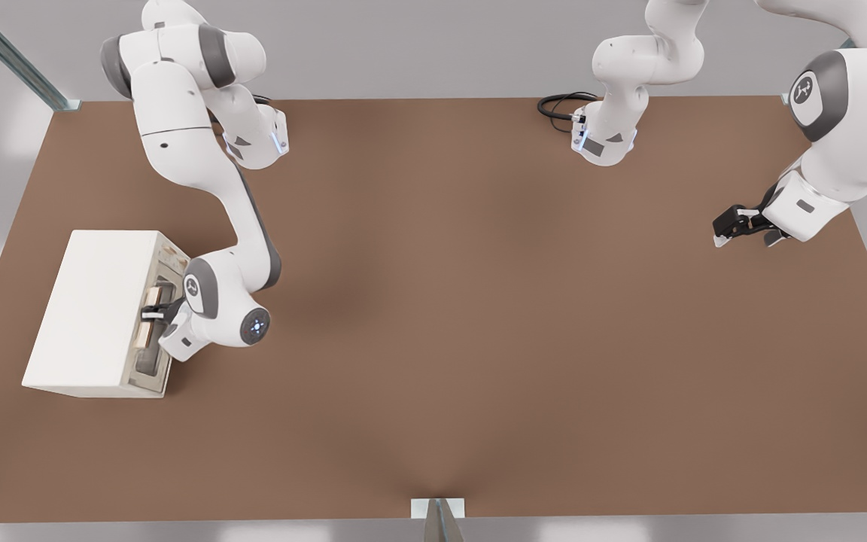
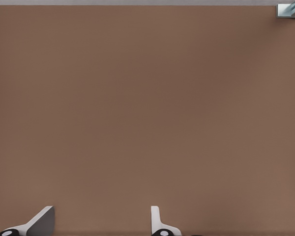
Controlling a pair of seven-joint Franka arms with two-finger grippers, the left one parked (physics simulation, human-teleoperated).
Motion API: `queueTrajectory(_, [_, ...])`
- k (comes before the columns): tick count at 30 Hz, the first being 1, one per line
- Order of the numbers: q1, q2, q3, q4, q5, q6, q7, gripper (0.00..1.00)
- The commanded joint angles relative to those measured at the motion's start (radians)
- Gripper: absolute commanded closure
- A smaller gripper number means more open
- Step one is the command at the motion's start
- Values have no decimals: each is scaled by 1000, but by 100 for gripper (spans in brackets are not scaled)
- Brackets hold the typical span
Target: Keep left arm still and open the oven door with right arm
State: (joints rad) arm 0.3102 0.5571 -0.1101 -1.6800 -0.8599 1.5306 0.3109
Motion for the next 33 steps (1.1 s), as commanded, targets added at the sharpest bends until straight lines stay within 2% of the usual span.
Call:
queueTrajectory(1, [-5,-3,0,-9,-1,14,113,100])
queueTrajectory(27, [7,3,-10,-52,-4,48,177,100])
queueTrajectory(31, [46,-3,12,-38,12,45,226,100])
queueTrajectory(32, [46,-3,33,9,79,40,228,100])
queueTrajectory(33, [46,-5,61,52,139,40,225,69])
